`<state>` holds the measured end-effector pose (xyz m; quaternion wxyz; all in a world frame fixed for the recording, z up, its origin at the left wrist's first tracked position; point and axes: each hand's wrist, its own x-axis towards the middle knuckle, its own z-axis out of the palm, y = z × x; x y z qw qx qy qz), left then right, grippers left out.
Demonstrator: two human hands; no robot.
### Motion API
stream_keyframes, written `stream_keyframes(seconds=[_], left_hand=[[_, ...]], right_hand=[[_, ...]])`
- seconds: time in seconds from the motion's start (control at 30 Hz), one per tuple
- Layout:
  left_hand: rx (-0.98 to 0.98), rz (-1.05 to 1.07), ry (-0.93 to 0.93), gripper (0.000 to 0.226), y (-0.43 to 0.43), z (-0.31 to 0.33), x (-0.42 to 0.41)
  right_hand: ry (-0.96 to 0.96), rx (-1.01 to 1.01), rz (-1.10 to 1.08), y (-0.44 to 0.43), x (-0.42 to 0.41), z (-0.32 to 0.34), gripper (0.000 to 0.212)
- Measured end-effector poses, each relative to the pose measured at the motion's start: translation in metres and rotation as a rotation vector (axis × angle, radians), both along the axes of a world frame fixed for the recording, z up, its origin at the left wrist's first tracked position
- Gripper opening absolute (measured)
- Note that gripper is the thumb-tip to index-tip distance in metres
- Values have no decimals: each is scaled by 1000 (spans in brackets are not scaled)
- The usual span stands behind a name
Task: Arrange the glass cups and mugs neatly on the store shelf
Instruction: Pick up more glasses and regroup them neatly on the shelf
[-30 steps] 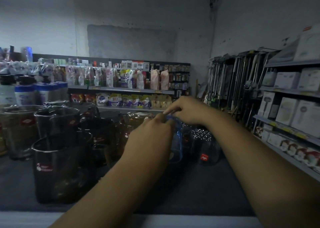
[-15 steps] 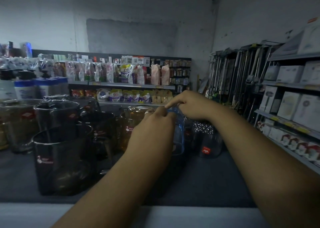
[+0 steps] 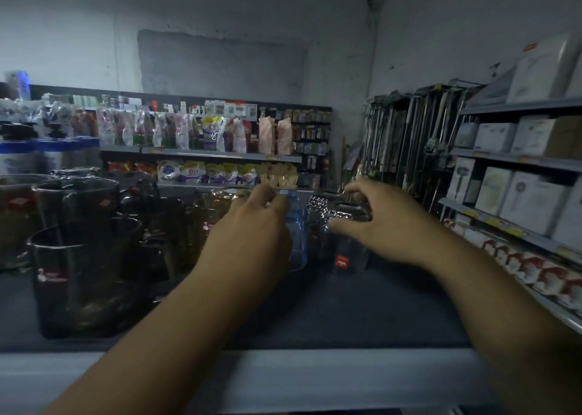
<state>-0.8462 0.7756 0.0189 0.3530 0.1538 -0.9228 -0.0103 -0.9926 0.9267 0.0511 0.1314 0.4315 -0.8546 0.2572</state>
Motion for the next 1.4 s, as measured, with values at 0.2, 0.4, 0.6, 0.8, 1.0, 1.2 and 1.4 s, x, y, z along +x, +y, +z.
stream_keyframes(seconds=[0.2, 0.4, 0.6, 0.8, 1.0, 1.2, 1.4], left_hand=[[-12, -2, -6, 52, 1, -4, 1], [-18, 8, 5, 54, 2, -7, 3], [-31, 13, 1, 53, 3, -7, 2], [-32, 3, 41, 48, 2, -9, 2], [-21, 7, 47, 46, 0, -12, 1], [-17, -4, 47, 45, -3, -12, 1], [-33, 30, 19, 46, 2, -10, 0]], right_hand=[[-203, -263, -56, 0, -4, -30, 77], [-218, -203, 11, 5, -3, -37, 84], [-179, -150, -38, 4, -1, -38, 96], [-281, -114, -3, 2, -5, -42, 99], [-332, -89, 23, 3, -9, -44, 106], [-347, -65, 22, 3, -10, -44, 94], [-360, -40, 58, 6, -9, -42, 86]])
